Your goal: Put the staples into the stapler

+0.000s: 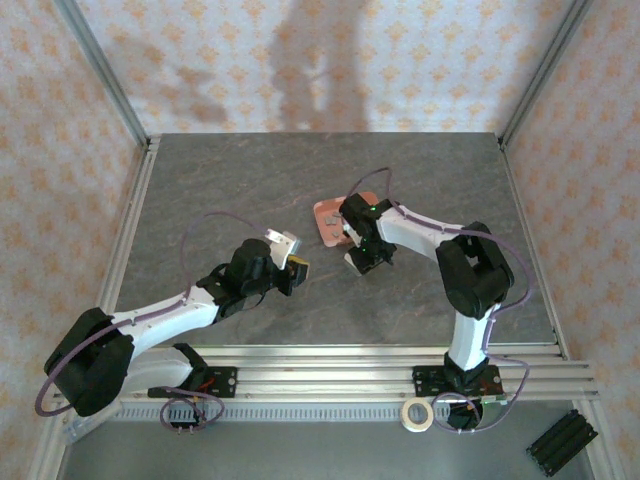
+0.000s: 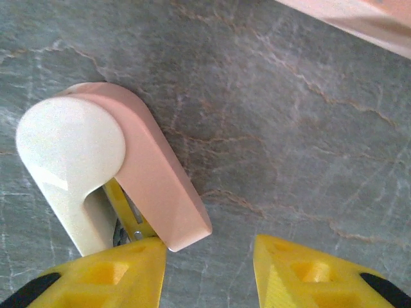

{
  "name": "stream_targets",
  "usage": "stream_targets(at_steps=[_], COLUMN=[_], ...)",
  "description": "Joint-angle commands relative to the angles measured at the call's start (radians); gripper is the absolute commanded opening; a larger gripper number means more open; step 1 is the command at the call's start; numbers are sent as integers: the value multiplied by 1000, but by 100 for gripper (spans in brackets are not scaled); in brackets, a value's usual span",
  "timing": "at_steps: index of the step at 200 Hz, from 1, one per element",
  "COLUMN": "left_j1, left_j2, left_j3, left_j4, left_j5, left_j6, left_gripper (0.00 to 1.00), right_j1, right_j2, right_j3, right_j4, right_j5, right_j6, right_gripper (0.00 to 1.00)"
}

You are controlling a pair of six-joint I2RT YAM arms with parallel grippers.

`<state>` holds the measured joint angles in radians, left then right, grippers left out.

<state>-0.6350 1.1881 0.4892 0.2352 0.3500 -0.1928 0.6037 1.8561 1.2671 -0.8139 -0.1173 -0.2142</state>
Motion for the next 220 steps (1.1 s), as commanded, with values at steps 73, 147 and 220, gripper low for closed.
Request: stream_targets(at_steps=[73,147,220], left_j1=[-2,-2,-3], left_j2=[11,30,13], left_j3=[19,26,23], left_j4=[0,15,8], left_j5=[-19,-16,-26], left_j6=[-20,-31,-37], left_gripper=[21,21,21], right_j1=[2,22,31], right_j2=[-85,-180,-118], right_j3=[-53,-148,-138], right_j4=[32,108,173], right_j5=[-174,-99,-128], right_j6=[-40,-8,17], right_gripper=[51,56,52])
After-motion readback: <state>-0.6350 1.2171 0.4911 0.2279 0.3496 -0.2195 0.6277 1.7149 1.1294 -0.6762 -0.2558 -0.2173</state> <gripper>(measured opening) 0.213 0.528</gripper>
